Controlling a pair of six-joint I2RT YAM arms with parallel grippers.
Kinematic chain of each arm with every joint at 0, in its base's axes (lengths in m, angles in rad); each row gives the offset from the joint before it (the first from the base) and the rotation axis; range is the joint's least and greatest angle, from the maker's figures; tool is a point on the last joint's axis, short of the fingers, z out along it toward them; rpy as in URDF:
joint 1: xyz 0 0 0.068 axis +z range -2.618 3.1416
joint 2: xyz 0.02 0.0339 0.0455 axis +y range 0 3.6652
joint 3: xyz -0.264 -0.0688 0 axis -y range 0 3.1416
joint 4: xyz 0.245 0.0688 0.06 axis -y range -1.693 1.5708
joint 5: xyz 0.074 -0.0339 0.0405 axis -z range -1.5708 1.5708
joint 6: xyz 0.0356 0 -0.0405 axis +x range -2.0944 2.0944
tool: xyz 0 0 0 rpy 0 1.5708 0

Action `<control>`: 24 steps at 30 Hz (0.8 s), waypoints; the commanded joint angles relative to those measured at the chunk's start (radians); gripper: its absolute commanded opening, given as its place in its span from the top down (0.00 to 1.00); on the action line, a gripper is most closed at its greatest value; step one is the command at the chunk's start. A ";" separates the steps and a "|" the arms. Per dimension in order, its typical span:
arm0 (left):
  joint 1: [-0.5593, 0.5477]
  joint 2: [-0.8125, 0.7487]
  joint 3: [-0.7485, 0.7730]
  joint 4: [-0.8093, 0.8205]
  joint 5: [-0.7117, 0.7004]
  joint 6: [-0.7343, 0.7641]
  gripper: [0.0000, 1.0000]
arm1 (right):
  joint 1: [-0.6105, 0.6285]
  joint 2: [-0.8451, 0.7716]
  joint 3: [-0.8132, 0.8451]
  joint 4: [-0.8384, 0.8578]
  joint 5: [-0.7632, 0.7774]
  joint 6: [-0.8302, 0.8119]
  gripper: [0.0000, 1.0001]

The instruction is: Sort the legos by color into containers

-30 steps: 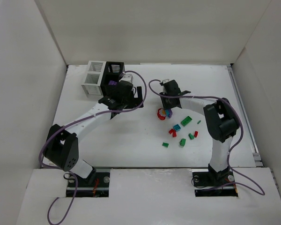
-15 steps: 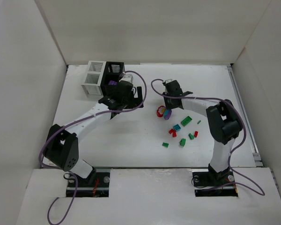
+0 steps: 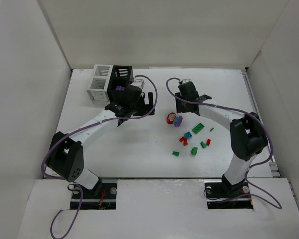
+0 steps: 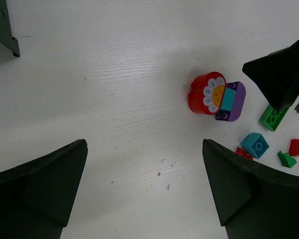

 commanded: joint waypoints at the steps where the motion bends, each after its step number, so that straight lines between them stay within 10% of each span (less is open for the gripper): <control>1: -0.005 -0.029 0.017 0.027 0.029 0.013 0.00 | 0.014 0.001 0.000 -0.107 0.055 0.201 0.49; 13: -0.005 0.011 0.037 0.027 0.060 0.022 0.00 | 0.003 0.056 -0.007 -0.165 0.037 0.566 0.49; 24: -0.005 0.020 0.037 0.008 0.060 0.031 0.00 | 0.003 0.033 -0.052 -0.095 0.025 0.536 0.54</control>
